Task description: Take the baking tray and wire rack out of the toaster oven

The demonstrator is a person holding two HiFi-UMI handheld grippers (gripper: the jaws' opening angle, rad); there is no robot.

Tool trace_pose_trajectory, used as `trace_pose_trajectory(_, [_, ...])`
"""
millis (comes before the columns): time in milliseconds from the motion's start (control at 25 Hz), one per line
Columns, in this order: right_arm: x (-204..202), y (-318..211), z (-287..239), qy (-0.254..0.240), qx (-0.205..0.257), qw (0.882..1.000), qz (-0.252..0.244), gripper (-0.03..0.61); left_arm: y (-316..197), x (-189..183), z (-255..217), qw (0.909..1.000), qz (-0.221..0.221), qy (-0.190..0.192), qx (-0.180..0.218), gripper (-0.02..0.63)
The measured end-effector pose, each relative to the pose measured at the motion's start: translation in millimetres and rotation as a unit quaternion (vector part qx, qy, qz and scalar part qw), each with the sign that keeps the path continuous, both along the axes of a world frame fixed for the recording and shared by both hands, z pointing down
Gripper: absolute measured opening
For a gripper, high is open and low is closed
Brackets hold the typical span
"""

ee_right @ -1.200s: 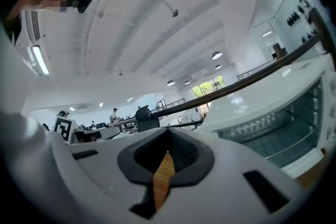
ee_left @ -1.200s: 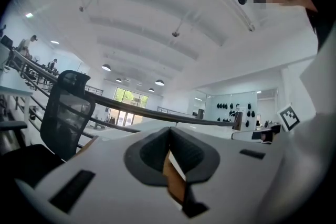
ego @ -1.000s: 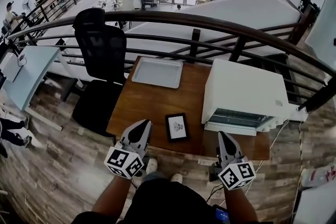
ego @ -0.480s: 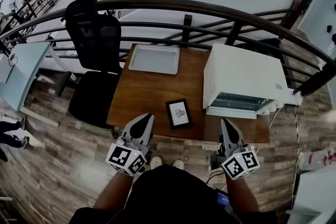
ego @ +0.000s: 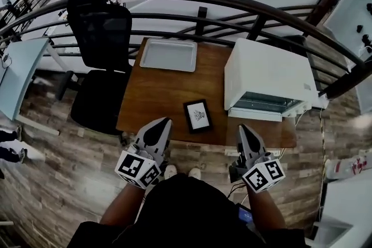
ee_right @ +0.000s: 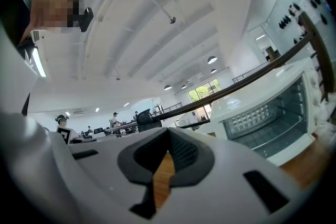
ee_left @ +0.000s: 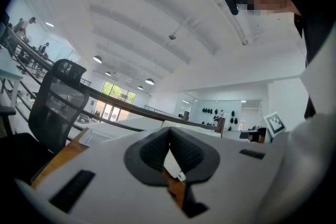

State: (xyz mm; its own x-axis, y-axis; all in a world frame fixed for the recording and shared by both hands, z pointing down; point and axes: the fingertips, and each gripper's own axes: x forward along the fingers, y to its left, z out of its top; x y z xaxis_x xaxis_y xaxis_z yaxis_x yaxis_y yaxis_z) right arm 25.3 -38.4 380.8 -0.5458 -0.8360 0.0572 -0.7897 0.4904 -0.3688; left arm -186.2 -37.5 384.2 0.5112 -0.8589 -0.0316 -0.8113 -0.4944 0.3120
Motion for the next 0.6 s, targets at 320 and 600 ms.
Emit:
trace_pose_trajectory(320, [2.0,11.1,14.3,0.023,-0.017,0.999,0.041,-0.003,-3.9,-4.1,6.9,0.9994,0.032,0.016,-0.001,0.012])
trace_pose_trajectory(600, [35.8,12.7,23.3,0.057,-0.018,0.992,0.109,-0.003,-10.2,13.9,9.3,0.9969,0.075,0.025,0.0,0.012])
